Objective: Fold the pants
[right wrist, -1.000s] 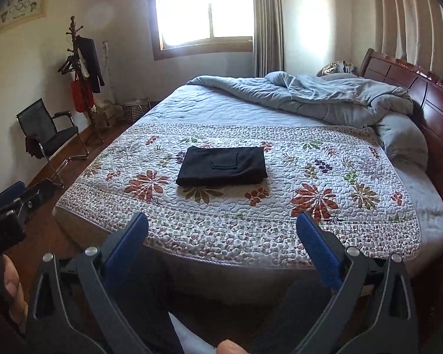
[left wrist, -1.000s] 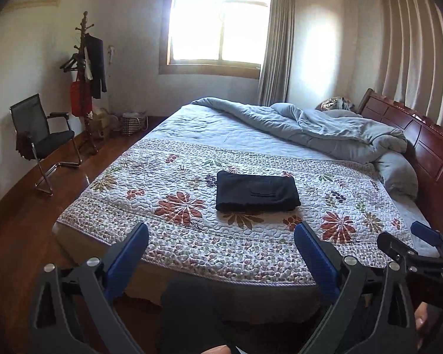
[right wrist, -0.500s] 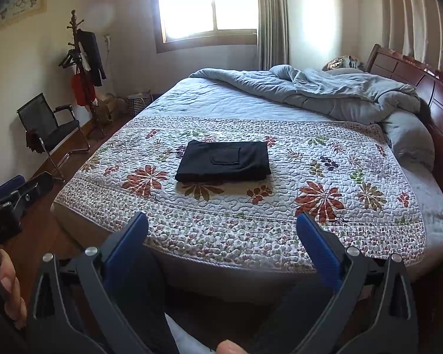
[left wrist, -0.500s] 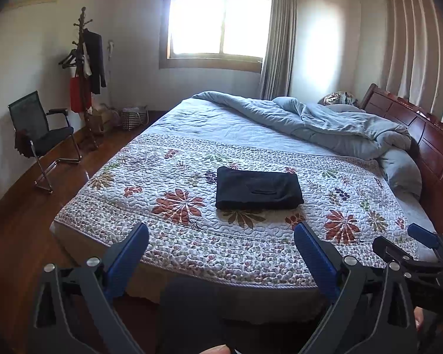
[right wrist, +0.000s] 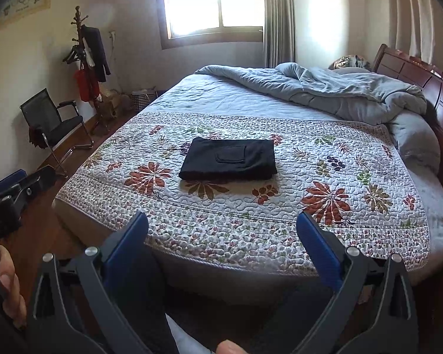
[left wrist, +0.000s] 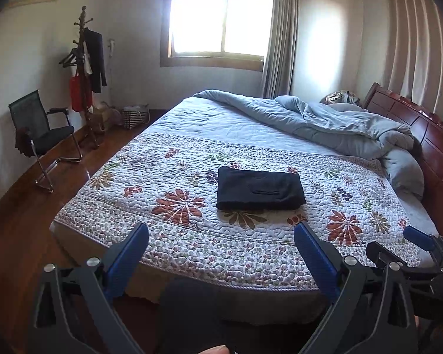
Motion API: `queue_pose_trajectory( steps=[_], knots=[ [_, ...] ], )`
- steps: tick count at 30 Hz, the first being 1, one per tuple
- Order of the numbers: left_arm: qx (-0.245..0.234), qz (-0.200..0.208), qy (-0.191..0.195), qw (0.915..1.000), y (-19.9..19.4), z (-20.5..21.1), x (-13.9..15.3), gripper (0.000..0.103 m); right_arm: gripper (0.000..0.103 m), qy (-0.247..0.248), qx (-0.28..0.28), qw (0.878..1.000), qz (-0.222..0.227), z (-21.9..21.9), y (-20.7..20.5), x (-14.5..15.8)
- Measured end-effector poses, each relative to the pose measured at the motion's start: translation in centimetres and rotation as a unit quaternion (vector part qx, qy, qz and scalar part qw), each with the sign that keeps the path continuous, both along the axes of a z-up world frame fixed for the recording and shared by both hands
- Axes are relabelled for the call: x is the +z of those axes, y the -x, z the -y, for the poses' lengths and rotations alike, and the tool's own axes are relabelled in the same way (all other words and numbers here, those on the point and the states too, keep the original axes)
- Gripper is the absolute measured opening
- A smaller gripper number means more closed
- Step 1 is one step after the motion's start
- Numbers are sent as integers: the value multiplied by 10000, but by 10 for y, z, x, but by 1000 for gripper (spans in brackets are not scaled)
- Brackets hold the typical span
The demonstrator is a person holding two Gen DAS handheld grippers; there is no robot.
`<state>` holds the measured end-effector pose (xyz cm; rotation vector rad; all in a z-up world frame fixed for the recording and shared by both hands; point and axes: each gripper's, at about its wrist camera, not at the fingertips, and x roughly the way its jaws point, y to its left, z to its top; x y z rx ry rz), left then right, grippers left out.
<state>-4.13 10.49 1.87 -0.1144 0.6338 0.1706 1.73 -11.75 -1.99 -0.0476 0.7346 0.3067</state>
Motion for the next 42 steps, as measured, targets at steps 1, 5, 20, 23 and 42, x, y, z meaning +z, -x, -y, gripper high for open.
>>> queue_pose_trajectory(
  steps=[1, 5, 20, 23, 42],
  knots=[
    [-10, -2, 2, 10000, 0, 0, 0, 99, 100, 3, -9, 10000, 3, 1, 0, 0],
    [-38, -5, 36, 10000, 1, 0, 0, 99, 100, 13, -44, 10000, -8, 3, 1, -1],
    [-60, 29, 114, 9999, 1, -2, 1, 99, 100, 70, -38, 10000, -44, 1, 0, -5],
    [-86, 81, 117, 9999, 2, -2, 0, 99, 100, 63, -38, 10000, -59, 1, -1, -6],
    [-73, 152, 89, 9998, 2, -2, -3, 99, 100, 67, -71, 9999, -97, 2, -2, -7]
  ],
)
